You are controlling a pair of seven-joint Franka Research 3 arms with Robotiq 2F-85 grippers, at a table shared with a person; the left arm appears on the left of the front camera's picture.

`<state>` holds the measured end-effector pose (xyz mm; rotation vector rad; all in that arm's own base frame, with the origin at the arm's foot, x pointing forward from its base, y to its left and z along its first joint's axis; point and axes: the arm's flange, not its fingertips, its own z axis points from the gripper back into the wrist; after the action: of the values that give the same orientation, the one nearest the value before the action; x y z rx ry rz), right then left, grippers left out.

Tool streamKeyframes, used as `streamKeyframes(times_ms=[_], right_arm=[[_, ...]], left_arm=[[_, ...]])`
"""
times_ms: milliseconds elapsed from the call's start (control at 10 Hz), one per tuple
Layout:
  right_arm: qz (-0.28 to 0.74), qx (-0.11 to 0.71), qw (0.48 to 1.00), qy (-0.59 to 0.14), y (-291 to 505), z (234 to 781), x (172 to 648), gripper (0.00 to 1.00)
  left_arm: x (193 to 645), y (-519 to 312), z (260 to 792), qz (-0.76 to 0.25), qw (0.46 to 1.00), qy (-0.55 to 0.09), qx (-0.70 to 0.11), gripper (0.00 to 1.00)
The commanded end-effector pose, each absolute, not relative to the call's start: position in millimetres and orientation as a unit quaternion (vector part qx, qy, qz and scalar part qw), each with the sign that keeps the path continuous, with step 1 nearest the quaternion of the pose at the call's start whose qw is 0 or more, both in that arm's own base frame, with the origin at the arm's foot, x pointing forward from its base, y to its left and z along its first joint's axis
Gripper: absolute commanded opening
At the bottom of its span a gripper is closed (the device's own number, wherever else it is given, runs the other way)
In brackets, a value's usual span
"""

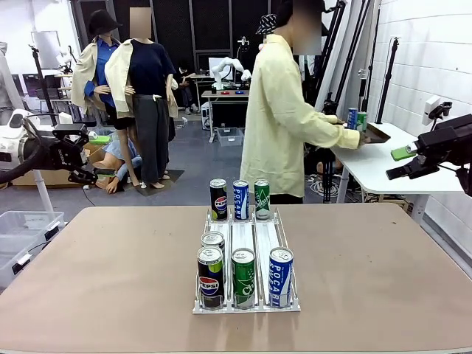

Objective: Retrieve and hand over the desired beverage to the person.
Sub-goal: Place the picked can on the Handle tray extended by the person.

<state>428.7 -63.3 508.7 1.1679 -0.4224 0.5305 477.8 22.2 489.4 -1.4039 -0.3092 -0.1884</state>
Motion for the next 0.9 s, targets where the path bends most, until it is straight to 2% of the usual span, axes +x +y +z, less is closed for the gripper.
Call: streamKeyframes(times_ms=[0, 800], right_arm=[[0.245, 0.541, 0.779, -0.198, -61.8, 509.6, 429.4, 1.0], [0.245, 0.541, 0.779, -0.198, -61.8, 509.6, 429.4, 1.0]], left_arm=[[477.7, 23.8, 490.6, -0.084, 0.749, -0.143, -0.642, 1.0], [477.7, 23.8, 490.6, -0.084, 0.749, -0.143, -0.642, 1.0]])
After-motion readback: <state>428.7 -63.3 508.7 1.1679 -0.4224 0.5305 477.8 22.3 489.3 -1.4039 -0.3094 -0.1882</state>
